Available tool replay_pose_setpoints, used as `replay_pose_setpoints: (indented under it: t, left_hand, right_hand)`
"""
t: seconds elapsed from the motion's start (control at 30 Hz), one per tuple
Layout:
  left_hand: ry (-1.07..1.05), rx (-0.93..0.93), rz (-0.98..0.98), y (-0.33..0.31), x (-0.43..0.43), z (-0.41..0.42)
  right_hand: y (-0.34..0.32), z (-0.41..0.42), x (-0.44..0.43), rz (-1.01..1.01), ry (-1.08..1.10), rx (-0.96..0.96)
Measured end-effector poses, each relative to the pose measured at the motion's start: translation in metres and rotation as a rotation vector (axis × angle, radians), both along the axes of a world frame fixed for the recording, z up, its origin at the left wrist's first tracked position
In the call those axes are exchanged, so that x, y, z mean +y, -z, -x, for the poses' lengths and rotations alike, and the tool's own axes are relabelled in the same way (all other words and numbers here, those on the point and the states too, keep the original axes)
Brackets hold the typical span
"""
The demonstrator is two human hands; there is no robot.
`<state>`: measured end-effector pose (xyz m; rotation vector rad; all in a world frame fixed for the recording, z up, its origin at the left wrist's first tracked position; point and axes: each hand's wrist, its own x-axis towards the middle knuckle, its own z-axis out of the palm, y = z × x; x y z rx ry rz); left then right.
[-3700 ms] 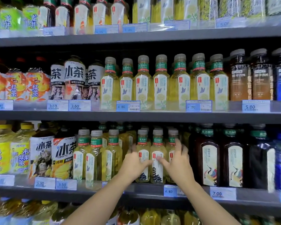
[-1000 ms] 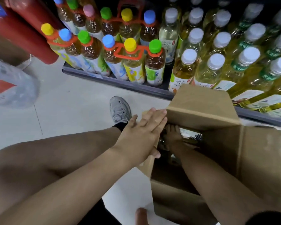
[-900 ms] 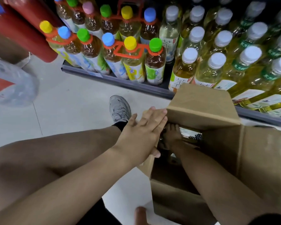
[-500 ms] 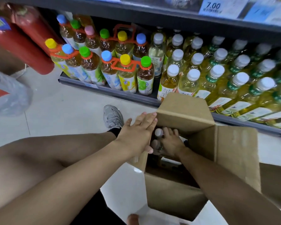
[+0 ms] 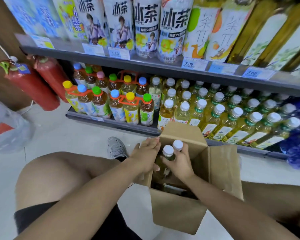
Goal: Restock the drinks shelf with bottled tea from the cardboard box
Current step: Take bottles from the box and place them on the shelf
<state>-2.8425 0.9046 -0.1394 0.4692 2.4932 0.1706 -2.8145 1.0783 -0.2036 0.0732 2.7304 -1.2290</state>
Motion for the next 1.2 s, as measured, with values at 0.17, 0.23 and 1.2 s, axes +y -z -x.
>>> replay_pose_setpoints:
  t: [0.17, 0.23, 1.2]
  left_hand:
    - [-0.272, 0.139, -0.359, -0.03, 0.035, -0.027]
    - [-0.349, 0.262, -0.462, -0.059, 0.047, -0.032]
    - [-0.114, 0.818, -1.024, -0.544, 0.087, 0.17]
  right_hand:
    - [-0.109, -0.003, 0.015, -0.008, 0.049, 0.183]
    - [-0.152, -0.001, 0.021, -0.01, 0.048, 0.271]
    - [-0.606, 0.153, 0.109, -0.221, 0.045, 1.148]
